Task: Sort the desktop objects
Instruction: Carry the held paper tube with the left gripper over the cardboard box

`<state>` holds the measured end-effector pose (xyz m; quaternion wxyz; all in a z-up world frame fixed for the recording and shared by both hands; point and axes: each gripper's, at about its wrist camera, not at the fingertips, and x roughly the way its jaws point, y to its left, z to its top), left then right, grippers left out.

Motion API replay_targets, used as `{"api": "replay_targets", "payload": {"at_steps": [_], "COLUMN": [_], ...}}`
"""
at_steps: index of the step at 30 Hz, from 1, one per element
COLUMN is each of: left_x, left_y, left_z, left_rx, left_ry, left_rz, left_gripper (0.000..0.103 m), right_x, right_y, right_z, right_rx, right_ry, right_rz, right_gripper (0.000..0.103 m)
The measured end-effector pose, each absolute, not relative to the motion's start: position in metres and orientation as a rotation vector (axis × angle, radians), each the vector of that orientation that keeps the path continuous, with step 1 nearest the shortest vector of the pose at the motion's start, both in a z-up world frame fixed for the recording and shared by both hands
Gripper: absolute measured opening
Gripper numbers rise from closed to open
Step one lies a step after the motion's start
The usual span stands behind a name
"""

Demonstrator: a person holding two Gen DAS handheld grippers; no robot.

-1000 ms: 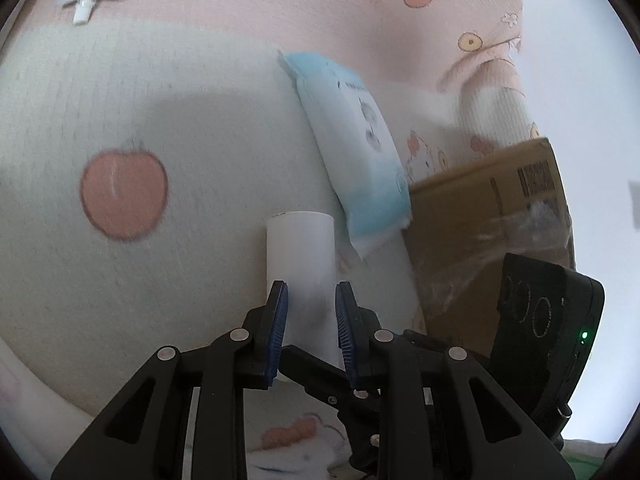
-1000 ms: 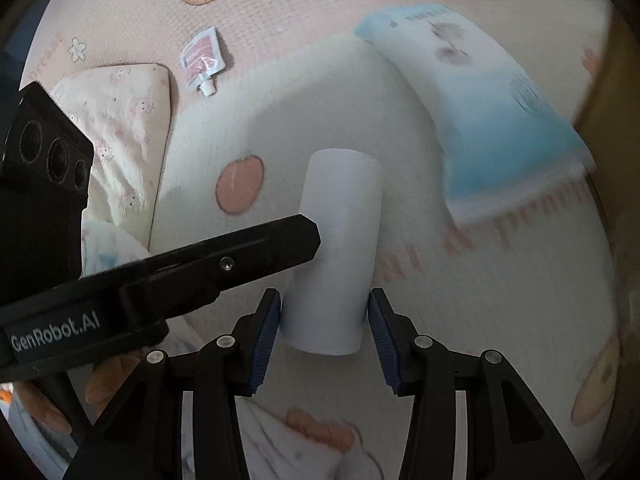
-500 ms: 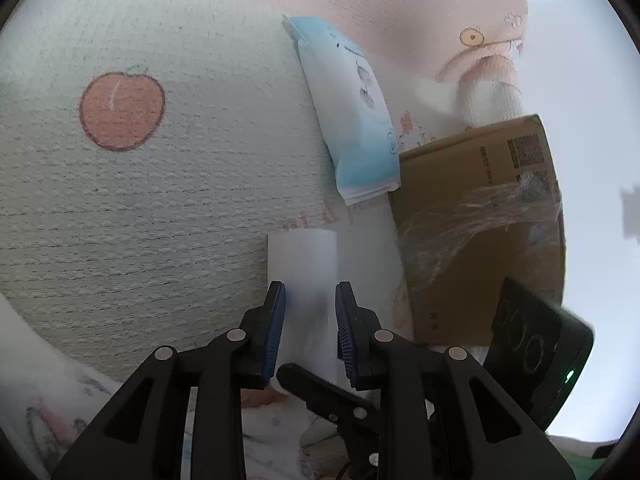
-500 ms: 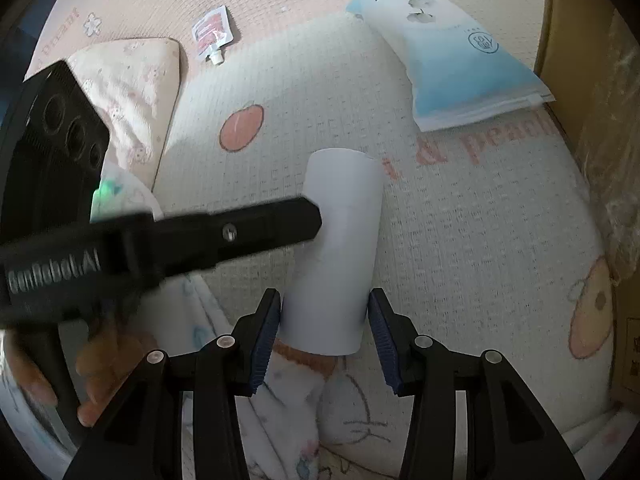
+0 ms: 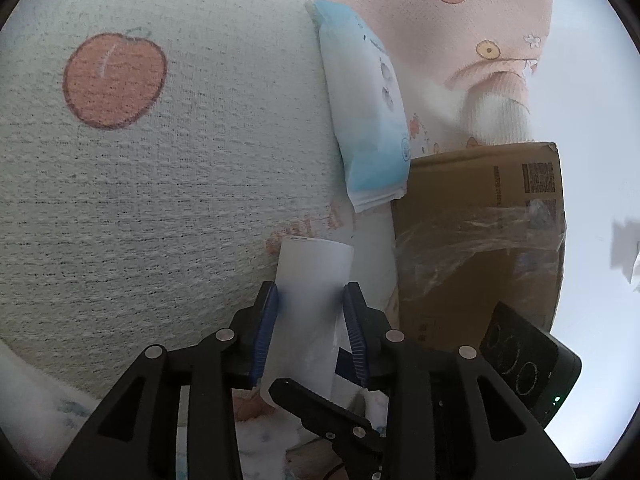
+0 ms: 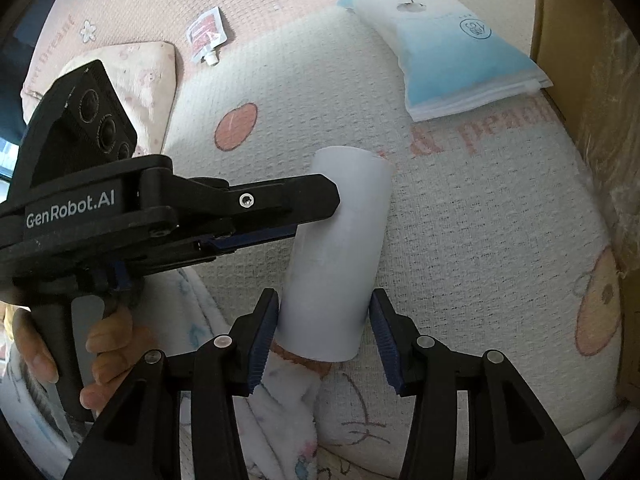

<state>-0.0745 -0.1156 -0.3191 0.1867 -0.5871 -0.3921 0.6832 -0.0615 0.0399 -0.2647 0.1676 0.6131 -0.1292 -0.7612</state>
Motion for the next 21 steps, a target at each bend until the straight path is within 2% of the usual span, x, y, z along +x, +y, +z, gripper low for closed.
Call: {"api": "replay_targets", "payload": {"at_steps": [9,17,21], "left_x": [-0.072,-0.063,-0.062], "left_y": [-0.115,-0.108,-0.101], "left_z": [-0.312,-0.268,-0.239], "left_rx": [-1.621,-1.502,-1.443], "left_ry": [-1.131,-1.1,-1.063], "left_rz": [1.9,2.03,2.104], "left_gripper": [0.037,0.038,0.038], "right_x": [-0.05,-0.038,-0.03], "right_y": [0.043,0.053,0.064], "right_z": [-0.252,-0.216,-0.194], "right_rx": [1.698,1.56,1.466], "right_ry": [-0.321,-0.29,-0.335], "right_rz": [-2.21,-2.278,-2.328], "right_gripper": [0.045,0.045,0.045]}}
